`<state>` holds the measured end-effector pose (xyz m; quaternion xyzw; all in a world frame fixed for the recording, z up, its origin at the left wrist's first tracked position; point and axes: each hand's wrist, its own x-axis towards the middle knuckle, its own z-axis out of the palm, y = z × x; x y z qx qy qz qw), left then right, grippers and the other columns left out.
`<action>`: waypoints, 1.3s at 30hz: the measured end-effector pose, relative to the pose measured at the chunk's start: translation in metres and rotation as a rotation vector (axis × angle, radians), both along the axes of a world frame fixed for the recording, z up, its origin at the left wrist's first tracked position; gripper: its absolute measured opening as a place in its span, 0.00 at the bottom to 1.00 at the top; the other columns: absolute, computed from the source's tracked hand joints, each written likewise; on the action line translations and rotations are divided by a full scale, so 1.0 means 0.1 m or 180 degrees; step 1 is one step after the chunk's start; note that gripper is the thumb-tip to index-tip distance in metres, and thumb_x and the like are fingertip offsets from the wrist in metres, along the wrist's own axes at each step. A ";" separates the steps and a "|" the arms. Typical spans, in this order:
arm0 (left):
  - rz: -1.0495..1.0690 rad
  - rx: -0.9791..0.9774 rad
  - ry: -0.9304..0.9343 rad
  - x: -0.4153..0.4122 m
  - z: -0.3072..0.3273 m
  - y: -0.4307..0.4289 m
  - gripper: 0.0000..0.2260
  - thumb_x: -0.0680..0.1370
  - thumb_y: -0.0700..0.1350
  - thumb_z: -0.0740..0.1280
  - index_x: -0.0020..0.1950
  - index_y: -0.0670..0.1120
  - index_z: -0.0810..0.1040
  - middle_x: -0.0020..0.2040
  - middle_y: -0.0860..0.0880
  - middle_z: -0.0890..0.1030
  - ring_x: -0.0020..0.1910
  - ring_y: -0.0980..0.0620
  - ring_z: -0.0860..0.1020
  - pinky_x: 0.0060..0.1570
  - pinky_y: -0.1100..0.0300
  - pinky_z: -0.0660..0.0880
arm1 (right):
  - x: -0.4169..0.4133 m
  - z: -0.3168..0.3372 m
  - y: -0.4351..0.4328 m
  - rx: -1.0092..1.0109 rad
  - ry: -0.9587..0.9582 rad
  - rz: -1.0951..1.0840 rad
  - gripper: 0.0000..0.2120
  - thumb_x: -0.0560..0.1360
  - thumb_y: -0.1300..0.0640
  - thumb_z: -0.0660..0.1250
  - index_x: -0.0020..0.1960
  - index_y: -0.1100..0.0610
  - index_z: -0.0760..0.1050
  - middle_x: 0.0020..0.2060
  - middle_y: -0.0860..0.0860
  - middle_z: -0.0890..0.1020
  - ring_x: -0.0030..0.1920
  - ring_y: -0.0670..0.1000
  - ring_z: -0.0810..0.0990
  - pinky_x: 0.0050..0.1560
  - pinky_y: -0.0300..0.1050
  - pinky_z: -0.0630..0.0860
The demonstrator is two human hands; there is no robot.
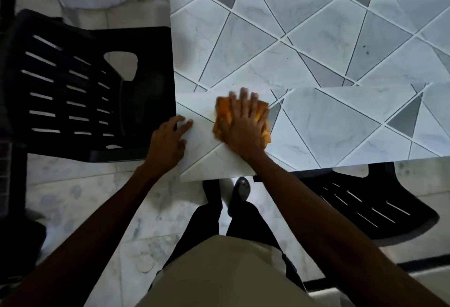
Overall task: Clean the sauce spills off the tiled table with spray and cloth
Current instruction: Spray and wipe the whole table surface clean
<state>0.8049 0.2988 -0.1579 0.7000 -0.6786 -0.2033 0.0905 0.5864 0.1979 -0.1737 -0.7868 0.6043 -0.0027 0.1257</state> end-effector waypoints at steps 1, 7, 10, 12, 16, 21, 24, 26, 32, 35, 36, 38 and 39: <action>0.0012 -0.0007 -0.0029 0.00 0.01 0.00 0.26 0.75 0.41 0.70 0.73 0.47 0.71 0.72 0.42 0.69 0.65 0.37 0.73 0.59 0.41 0.74 | 0.02 0.01 0.13 -0.0049 -0.0028 0.0282 0.35 0.80 0.36 0.52 0.82 0.49 0.49 0.82 0.53 0.51 0.81 0.61 0.47 0.75 0.72 0.45; 0.0116 0.0045 -0.0106 -0.12 0.09 0.01 0.24 0.74 0.45 0.64 0.72 0.45 0.73 0.70 0.40 0.72 0.63 0.36 0.75 0.58 0.42 0.76 | -0.50 -0.04 0.59 -0.0310 -0.0261 0.1098 0.29 0.83 0.38 0.51 0.81 0.48 0.58 0.81 0.53 0.56 0.81 0.61 0.50 0.75 0.70 0.50; 0.0188 0.0099 -0.0124 -0.15 0.14 0.01 0.24 0.74 0.44 0.63 0.71 0.44 0.74 0.70 0.39 0.73 0.63 0.36 0.75 0.58 0.42 0.76 | -0.50 -0.03 0.58 -0.0224 -0.0250 0.1069 0.29 0.82 0.39 0.51 0.80 0.47 0.59 0.81 0.53 0.58 0.80 0.62 0.52 0.75 0.70 0.52; 0.0197 -0.0011 0.0037 -0.13 0.12 0.05 0.23 0.75 0.41 0.60 0.70 0.41 0.75 0.70 0.38 0.73 0.64 0.36 0.76 0.59 0.41 0.76 | -0.41 -0.01 0.53 -0.0108 -0.0147 0.0992 0.28 0.82 0.39 0.51 0.80 0.46 0.59 0.80 0.52 0.59 0.80 0.61 0.53 0.75 0.70 0.53; 0.1134 0.0218 0.1317 -0.22 0.17 0.18 0.20 0.80 0.31 0.62 0.72 0.39 0.71 0.71 0.39 0.71 0.67 0.39 0.73 0.65 0.38 0.72 | -0.16 0.00 0.40 0.0044 -0.0142 0.0695 0.28 0.82 0.39 0.52 0.80 0.46 0.58 0.81 0.51 0.56 0.81 0.60 0.51 0.74 0.71 0.52; 0.2530 0.0272 0.2563 -0.30 0.30 0.26 0.21 0.80 0.30 0.58 0.71 0.44 0.70 0.63 0.44 0.77 0.55 0.49 0.79 0.54 0.55 0.78 | 0.59 0.10 0.44 0.0261 -0.0262 0.0797 0.34 0.80 0.34 0.51 0.82 0.46 0.50 0.82 0.53 0.48 0.81 0.63 0.43 0.73 0.75 0.43; 0.2668 0.0322 0.2363 -0.18 0.28 0.32 0.18 0.81 0.34 0.58 0.70 0.43 0.72 0.63 0.42 0.78 0.60 0.44 0.78 0.62 0.50 0.75 | 0.57 0.10 0.91 0.0041 -0.0390 0.1081 0.37 0.76 0.32 0.55 0.81 0.45 0.56 0.81 0.55 0.55 0.80 0.65 0.49 0.72 0.75 0.47; 0.2554 0.0395 0.1829 -0.09 0.23 0.36 0.16 0.81 0.38 0.61 0.69 0.43 0.74 0.62 0.44 0.78 0.62 0.45 0.76 0.64 0.52 0.72 | 0.46 0.06 1.34 -0.0060 -0.0526 0.1217 0.35 0.76 0.35 0.59 0.80 0.45 0.58 0.80 0.55 0.58 0.80 0.64 0.50 0.73 0.73 0.48; 0.1938 0.0767 0.1825 0.09 -0.04 0.30 0.14 0.81 0.42 0.63 0.67 0.44 0.77 0.65 0.43 0.78 0.63 0.45 0.76 0.62 0.57 0.71 | 0.19 0.02 1.99 -0.0242 -0.0213 0.1103 0.28 0.81 0.45 0.59 0.80 0.44 0.58 0.81 0.50 0.58 0.81 0.61 0.52 0.72 0.72 0.54; 0.1777 0.0799 0.1903 0.07 -0.04 0.19 0.14 0.81 0.40 0.63 0.66 0.44 0.77 0.65 0.43 0.78 0.64 0.46 0.76 0.63 0.56 0.71 | 0.32 0.11 1.87 -0.0040 -0.0097 0.0939 0.28 0.81 0.44 0.57 0.80 0.42 0.56 0.81 0.49 0.56 0.81 0.61 0.52 0.72 0.72 0.53; 0.1837 0.0731 0.1933 0.07 -0.04 0.16 0.13 0.81 0.40 0.63 0.65 0.44 0.77 0.64 0.44 0.78 0.64 0.46 0.76 0.63 0.56 0.71 | 0.38 0.13 1.85 0.0026 -0.0079 0.0886 0.29 0.81 0.44 0.57 0.81 0.42 0.55 0.81 0.50 0.55 0.81 0.62 0.50 0.72 0.73 0.52; 0.2024 0.0574 0.1880 0.11 -0.02 0.09 0.12 0.80 0.41 0.64 0.64 0.46 0.78 0.64 0.44 0.78 0.63 0.46 0.76 0.63 0.55 0.72 | 0.47 0.14 1.84 0.0038 -0.0083 0.0781 0.31 0.79 0.44 0.59 0.80 0.42 0.55 0.82 0.51 0.53 0.81 0.63 0.47 0.72 0.74 0.50; 0.2114 0.0506 0.1825 0.15 -0.01 0.05 0.12 0.80 0.42 0.64 0.63 0.48 0.79 0.64 0.45 0.78 0.62 0.46 0.76 0.64 0.54 0.72 | 0.48 0.14 1.83 0.0023 -0.0111 0.0762 0.31 0.79 0.44 0.59 0.80 0.42 0.56 0.82 0.51 0.53 0.81 0.63 0.46 0.73 0.75 0.50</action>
